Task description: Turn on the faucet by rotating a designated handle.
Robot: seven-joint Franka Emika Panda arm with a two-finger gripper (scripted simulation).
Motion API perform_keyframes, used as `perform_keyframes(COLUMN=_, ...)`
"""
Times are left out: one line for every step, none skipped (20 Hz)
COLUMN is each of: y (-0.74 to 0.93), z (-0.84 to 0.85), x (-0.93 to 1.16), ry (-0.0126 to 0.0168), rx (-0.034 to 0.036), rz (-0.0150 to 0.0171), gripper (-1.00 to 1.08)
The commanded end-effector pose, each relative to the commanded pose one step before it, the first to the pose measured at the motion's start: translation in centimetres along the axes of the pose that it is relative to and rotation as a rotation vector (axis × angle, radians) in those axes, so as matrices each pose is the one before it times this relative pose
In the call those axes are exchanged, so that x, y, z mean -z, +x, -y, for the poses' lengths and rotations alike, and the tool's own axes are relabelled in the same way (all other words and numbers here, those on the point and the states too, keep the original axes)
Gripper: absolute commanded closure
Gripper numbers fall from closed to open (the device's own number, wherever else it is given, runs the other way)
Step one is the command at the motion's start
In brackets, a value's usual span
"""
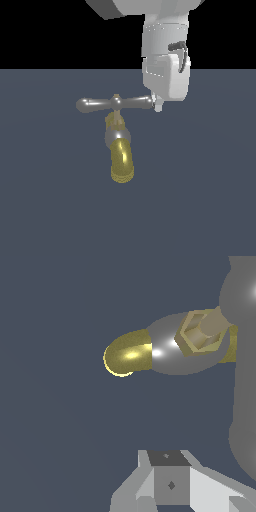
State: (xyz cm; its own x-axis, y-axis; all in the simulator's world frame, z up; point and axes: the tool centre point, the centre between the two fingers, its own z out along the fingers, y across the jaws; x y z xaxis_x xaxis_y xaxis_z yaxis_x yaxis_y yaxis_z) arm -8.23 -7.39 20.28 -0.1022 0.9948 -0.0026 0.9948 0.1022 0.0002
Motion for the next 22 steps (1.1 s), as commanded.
perform_keyframes(y=0.137, z=-0.292, x=-0.377, ry=-0.00035, rx=0.02449, rz=-0.00088, gripper=1.08)
perform_keyframes(y=0.047, z=-0.083, x=-0.112, ry=0.00006, rx=0.00710, rz=-0.00030, gripper=1.08)
perform_keyframes(y=0.040, z=-0.071, x=-0.095, ry=0.00006, rx=0.00605, rz=-0.00028, gripper=1.08)
perform_keyframes(y=0.034, z=-0.059, x=-0.078, ry=0.00006, rx=0.00502, rz=-0.00026, gripper=1.08)
perform_keyframes(y=0.030, z=-0.047, x=-0.061, ry=0.00006, rx=0.00402, rz=-0.00024, gripper=1.08)
perform_keyframes(y=0.024, z=-0.036, x=-0.044, ry=0.00005, rx=0.00300, rz=-0.00021, gripper=1.08)
perform_keyframes(y=0.022, z=-0.025, x=-0.027, ry=0.00005, rx=0.00206, rz=-0.00019, gripper=1.08)
perform_keyframes(y=0.009, z=-0.012, x=-0.012, ry=0.00004, rx=0.00097, rz=-0.00013, gripper=1.08)
perform_keyframes(y=-0.007, z=0.001, x=-0.001, ry=0.00000, rx=0.00000, rz=0.00000, gripper=1.08)
perform_keyframes(y=0.000, z=0.000, x=0.000, ry=0.00000, rx=0.00000, rz=0.00000, gripper=1.08)
perform_keyframes(y=0.000, z=0.000, x=0.000, ry=0.00000, rx=0.00000, rz=0.00000, gripper=1.08)
perform_keyframes(y=0.000, z=0.000, x=0.000, ry=0.00000, rx=0.00000, rz=0.00000, gripper=1.08)
perform_keyframes(y=0.021, z=0.004, x=0.008, ry=0.00000, rx=0.00000, rz=0.00000, gripper=1.08)
perform_keyframes(y=-0.039, z=-0.284, x=-0.001, ry=0.00000, rx=0.00000, rz=0.00000, gripper=1.08)
perform_keyframes(y=-0.039, z=-0.285, x=-0.001, ry=0.00000, rx=0.00000, rz=0.00000, gripper=1.08)
perform_keyframes(y=-0.039, z=-0.285, x=-0.001, ry=0.00000, rx=0.00000, rz=0.00000, gripper=1.08)
perform_keyframes(y=-0.039, z=-0.286, x=-0.001, ry=0.00000, rx=0.00000, rz=0.00000, gripper=1.08)
perform_keyframes(y=-0.039, z=-0.286, x=-0.001, ry=0.00000, rx=0.00000, rz=0.00000, gripper=1.08)
perform_keyframes(y=-0.039, z=-0.286, x=-0.001, ry=0.00000, rx=0.00000, rz=0.00000, gripper=1.08)
perform_keyframes(y=-0.039, z=-0.287, x=-0.001, ry=0.00000, rx=0.00000, rz=0.00000, gripper=1.08)
perform_keyframes(y=-0.039, z=-0.287, x=-0.001, ry=0.00000, rx=0.00000, rz=0.00000, gripper=1.08)
perform_keyframes(y=-0.039, z=-0.288, x=-0.001, ry=0.00000, rx=0.00000, rz=0.00000, gripper=1.08)
